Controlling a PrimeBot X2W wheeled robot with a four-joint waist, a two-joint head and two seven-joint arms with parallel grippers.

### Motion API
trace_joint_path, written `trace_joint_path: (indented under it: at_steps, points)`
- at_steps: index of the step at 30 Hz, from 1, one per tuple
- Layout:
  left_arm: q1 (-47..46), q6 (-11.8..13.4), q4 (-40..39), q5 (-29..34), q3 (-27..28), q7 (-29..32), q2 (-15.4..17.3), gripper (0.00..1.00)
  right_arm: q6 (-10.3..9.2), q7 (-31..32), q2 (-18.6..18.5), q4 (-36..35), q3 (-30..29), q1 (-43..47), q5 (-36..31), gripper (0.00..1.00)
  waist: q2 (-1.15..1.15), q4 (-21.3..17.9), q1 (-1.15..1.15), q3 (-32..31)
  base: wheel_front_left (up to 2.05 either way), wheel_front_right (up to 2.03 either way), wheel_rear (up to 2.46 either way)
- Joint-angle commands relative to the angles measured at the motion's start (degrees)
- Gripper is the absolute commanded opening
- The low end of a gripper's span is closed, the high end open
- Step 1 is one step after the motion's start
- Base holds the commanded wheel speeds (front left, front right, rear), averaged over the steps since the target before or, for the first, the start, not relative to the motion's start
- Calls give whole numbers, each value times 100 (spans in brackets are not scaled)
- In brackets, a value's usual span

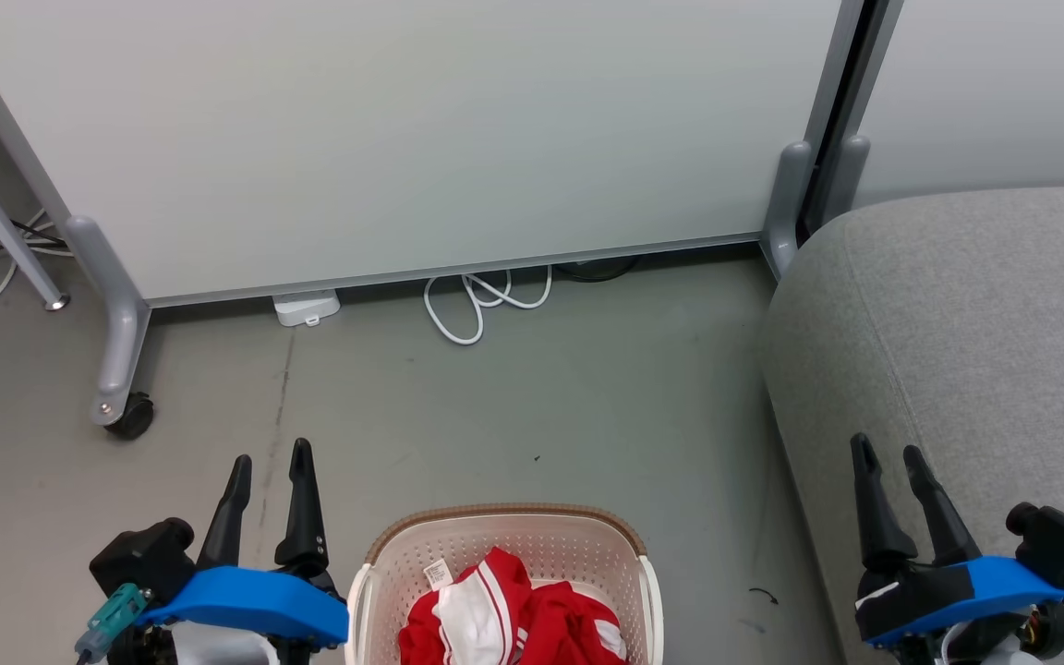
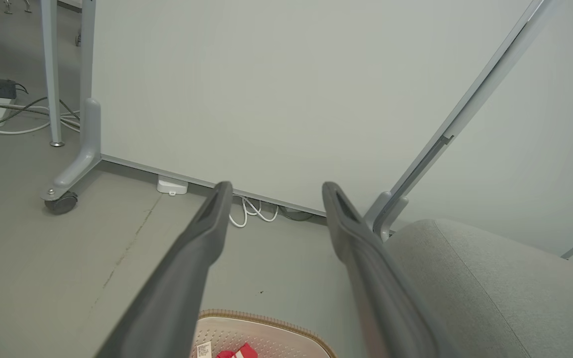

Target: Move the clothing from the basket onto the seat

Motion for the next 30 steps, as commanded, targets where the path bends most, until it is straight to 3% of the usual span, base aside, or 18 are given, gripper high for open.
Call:
trace_joint_path:
  at_steps: [1, 30]
  points:
    - [-119, 26, -70, 172, -27, -59, 57, 100, 10, -59, -43, -32, 11, -127, -195, 100, 0, 2, 0, -2, 0, 0, 0]
    - [7, -153, 184, 1313, 13, -457, -100, 100, 13, -346, -58, 41, 80, -97, -1842, 100, 0, 17, -1, -32, 0, 0, 0]
